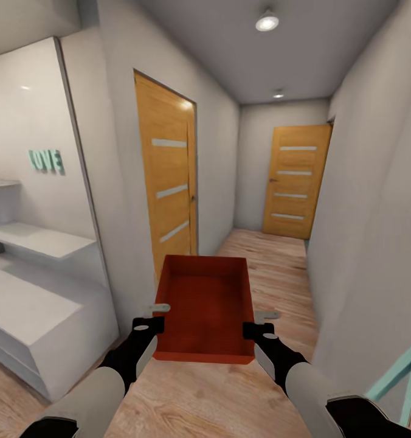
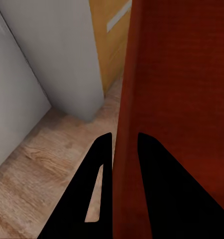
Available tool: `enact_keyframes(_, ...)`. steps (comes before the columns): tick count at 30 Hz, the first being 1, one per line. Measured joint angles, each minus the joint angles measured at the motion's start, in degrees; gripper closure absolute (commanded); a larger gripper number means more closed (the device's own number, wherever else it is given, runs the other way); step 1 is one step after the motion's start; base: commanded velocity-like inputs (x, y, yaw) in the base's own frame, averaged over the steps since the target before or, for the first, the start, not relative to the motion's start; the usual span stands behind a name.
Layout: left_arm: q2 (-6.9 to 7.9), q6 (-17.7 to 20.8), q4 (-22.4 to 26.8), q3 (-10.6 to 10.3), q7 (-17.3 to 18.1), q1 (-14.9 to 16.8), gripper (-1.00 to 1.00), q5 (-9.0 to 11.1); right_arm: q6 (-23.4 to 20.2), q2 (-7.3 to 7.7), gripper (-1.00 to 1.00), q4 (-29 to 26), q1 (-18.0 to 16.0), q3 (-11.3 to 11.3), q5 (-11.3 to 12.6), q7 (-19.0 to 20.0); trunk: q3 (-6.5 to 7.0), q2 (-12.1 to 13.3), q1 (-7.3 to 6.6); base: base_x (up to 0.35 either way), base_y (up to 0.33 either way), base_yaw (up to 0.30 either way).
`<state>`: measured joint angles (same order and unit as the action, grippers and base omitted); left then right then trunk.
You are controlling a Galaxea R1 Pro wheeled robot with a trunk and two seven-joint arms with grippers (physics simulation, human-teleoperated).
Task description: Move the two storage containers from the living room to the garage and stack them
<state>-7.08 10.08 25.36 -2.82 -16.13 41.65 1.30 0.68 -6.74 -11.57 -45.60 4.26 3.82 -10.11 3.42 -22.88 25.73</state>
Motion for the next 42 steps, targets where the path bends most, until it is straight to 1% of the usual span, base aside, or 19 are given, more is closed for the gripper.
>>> enact_keyframes(9, -0.05, 0.0, 0.0, 0.0, -0.1, 0.0, 1.00, 0.0, 0.0, 0.05, 1.00, 0.0, 0.0, 0.1, 0.1, 0.0, 0.00, 0.0, 0.00, 0.324, 0.082, -0.204)
enact_keyframes(36, 0.10, 0.0, 0.0, 0.0, 0.2, 0.0, 1.00, -0.1, 0.1, -0.09, 1.00, 0.0, 0.0, 0.1, 0.1, -0.1, 0.00, 0.0, 0.00, 0.324, 0.082, -0.007)
enact_keyframes(42, 0.05, 0.0, 0.0, 0.0, 0.1, 0.0, 1.00, 0.0, 0.0, -0.03, 1.00, 0.0, 0.0, 0.2, 0.3, -0.1, 0.00, 0.0, 0.00, 0.324, 0.082, -0.197)
